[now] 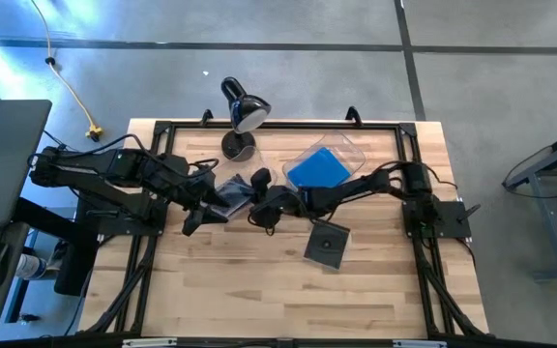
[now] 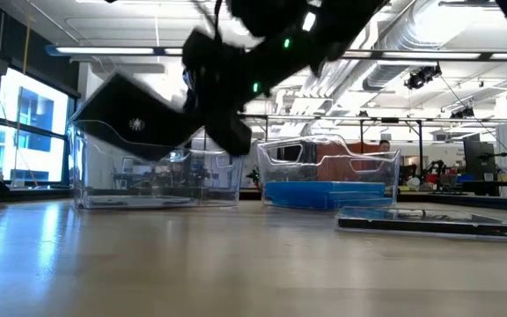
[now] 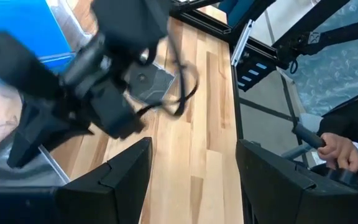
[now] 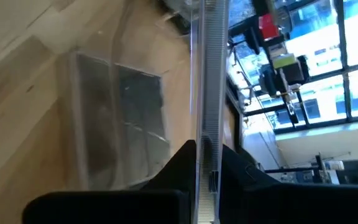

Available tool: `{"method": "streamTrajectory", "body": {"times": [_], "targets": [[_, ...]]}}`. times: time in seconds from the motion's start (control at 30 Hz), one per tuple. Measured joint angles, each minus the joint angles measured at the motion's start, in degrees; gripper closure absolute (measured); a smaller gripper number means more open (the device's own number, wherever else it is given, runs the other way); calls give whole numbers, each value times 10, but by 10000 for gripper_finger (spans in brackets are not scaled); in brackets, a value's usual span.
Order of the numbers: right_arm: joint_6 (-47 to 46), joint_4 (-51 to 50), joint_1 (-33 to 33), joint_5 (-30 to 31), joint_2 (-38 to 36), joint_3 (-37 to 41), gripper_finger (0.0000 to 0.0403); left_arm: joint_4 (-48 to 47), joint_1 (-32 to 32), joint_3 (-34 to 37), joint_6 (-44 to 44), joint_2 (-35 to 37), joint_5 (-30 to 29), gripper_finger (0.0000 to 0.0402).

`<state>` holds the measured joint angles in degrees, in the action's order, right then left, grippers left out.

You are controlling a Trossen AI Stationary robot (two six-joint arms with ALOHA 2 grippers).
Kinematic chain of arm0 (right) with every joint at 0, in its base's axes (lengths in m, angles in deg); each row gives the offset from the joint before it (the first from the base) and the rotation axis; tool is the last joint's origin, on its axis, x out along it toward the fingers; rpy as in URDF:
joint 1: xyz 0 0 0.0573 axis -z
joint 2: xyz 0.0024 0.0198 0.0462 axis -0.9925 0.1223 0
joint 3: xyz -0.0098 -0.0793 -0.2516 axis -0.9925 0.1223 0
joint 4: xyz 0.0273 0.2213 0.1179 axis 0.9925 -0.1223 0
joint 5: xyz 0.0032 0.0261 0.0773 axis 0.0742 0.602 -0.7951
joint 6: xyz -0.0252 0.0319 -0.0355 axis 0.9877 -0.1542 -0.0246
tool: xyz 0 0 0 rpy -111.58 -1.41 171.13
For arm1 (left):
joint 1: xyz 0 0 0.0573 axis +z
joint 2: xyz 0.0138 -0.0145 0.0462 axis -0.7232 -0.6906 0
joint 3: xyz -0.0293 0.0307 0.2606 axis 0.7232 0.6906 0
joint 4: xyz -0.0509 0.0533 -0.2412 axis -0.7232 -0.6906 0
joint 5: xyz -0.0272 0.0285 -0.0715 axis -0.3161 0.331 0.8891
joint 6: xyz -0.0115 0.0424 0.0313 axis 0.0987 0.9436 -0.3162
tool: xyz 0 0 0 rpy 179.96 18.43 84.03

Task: Pick & place jewel cases by type
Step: Put the left black CD case into the left transparent bin

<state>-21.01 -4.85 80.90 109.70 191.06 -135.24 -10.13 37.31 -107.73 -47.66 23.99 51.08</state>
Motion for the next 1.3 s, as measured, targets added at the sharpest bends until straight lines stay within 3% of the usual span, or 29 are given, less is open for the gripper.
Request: {"method": "streamTrajectory", "body": {"times": [0.17, 0.37, 0.6, 0.8, 1.03, 1.3], "targets": [[123, 11, -3, 100, 42, -19, 374, 0, 0, 0, 0, 0, 0, 172], [41, -39, 7, 40, 63, -74, 373, -2, 0, 0, 0, 0, 3, 172], [16, -88, 14, 58, 64, -87, 370, -31, 0, 0, 0, 0, 2, 172], [-7, -98, 13, 9, 64, -87, 340, -32, 0, 0, 0, 0, 2, 172], [-8, -97, 17, 30, 63, -87, 291, -30, 0, 0, 0, 0, 1, 172], [-56, -95, -8, 26, 63, -87, 284, -30, 0, 0, -1, 0, 0, 172]]}}
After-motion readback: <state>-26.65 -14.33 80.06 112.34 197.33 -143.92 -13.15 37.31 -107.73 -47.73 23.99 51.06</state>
